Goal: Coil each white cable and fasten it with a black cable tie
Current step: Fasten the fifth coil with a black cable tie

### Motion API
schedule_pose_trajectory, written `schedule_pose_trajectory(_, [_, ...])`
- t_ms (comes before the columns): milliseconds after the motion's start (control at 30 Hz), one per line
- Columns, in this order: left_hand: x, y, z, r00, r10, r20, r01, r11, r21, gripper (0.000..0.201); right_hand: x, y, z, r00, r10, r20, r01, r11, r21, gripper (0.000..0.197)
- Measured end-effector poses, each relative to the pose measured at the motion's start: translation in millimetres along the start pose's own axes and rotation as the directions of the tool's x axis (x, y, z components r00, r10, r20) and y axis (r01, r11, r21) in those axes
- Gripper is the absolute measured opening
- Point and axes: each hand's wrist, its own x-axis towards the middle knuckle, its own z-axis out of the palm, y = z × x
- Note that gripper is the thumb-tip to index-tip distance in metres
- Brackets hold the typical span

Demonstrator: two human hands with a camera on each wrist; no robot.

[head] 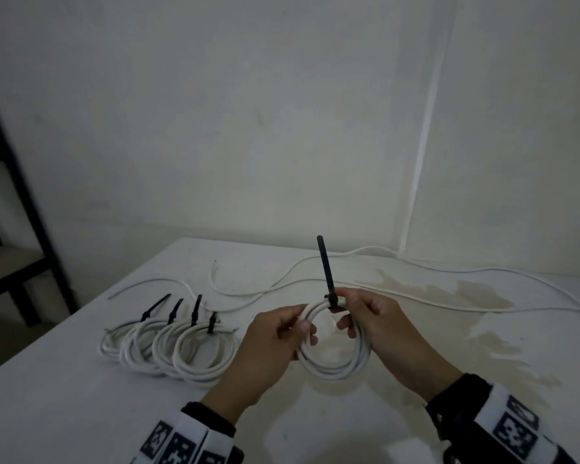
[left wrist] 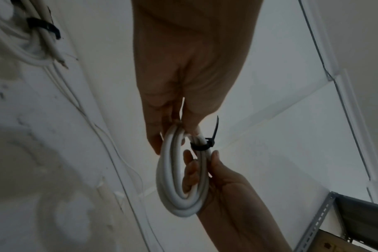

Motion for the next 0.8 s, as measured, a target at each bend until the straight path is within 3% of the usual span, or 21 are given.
schedule_pose_trajectory(167, [-3.4,-11.4,-10.3,0.996,0.005,-0.093,0.006,0.993,0.119,0.027,-3.8,5.3,23.2,0.996,0.018,0.086,-0.013,0.998,-0.061,0.037])
schedule_pose_trajectory(300, [-4.1,-13.2,-18.7,0.994,-0.018,-0.105,0.034,0.988,0.149,0.031,-3.3,8.9,27.6,0.972,0.102,0.212,-0.064,0.982,-0.179,0.067])
schedule_pose_trajectory(567, [3.5,-32.3,-62.3,0.975,-0.082,-0.206,0.14,0.948,0.287,0.025,-1.0,10.1,29.1,0.955,0.172,0.242,-0.112,0.964,-0.243,0.056])
schedule_pose_trajectory(800, [13.4,-50.1,-92.6,0.96,-0.141,-0.243,0.249,0.829,0.5,0.03,8.1,20.3,26.9,0.941,0.24,0.239,-0.154,0.932,-0.329,0.055])
